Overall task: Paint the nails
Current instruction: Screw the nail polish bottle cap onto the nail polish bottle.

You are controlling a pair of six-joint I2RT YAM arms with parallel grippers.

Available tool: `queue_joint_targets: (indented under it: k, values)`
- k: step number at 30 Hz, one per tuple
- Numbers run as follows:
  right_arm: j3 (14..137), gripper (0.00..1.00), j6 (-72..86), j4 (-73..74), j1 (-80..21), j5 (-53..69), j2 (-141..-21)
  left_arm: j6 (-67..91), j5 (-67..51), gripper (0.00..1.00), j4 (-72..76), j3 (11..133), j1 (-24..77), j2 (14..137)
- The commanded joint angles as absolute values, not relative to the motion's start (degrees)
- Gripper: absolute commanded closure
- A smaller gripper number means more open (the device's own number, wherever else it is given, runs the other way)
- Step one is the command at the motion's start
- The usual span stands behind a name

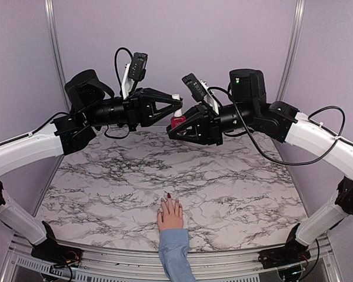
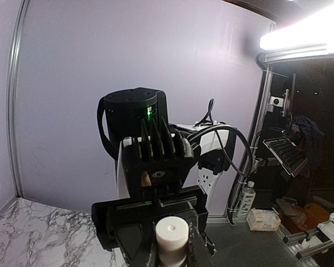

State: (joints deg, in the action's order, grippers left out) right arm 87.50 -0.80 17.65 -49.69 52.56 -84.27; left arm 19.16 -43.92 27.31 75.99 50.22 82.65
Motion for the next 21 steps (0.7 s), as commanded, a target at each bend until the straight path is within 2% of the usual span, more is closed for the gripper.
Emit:
queue_joint_targets:
  k: [1,7,11,12,16,21]
  values:
    - [91.3,1.00,-0.7,9.7,-50.8,56.5,-82.9,21.2,-47.9,1.00,25.1,76.0,49.3,85.5]
    - [89.0,1.00,-3.1,13.4,-50.7,49.0,-82.6,20.8,-39.1,0.67,25.4,75.4,47.7,82.6]
    - [86.6,1.00,-2.2,14.4,-50.7,42.8,-82.8,19.7,-29.5,0.50,25.3,73.8,46.9,79.8]
    - [85.8,1.00,-1.0,15.6,-50.7,35.3,-82.9,19.2,-24.1,0.46,25.3,72.2,46.9,78.3]
    - [86.0,1.00,2.8,17.6,-50.7,21.3,-83.5,19.4,-17.6,0.46,24.3,70.2,46.9,77.2]
    - [86.6,1.00,5.6,17.7,-50.7,12.8,-84.5,19.5,-10.3,0.45,19.8,70.5,47.7,77.5]
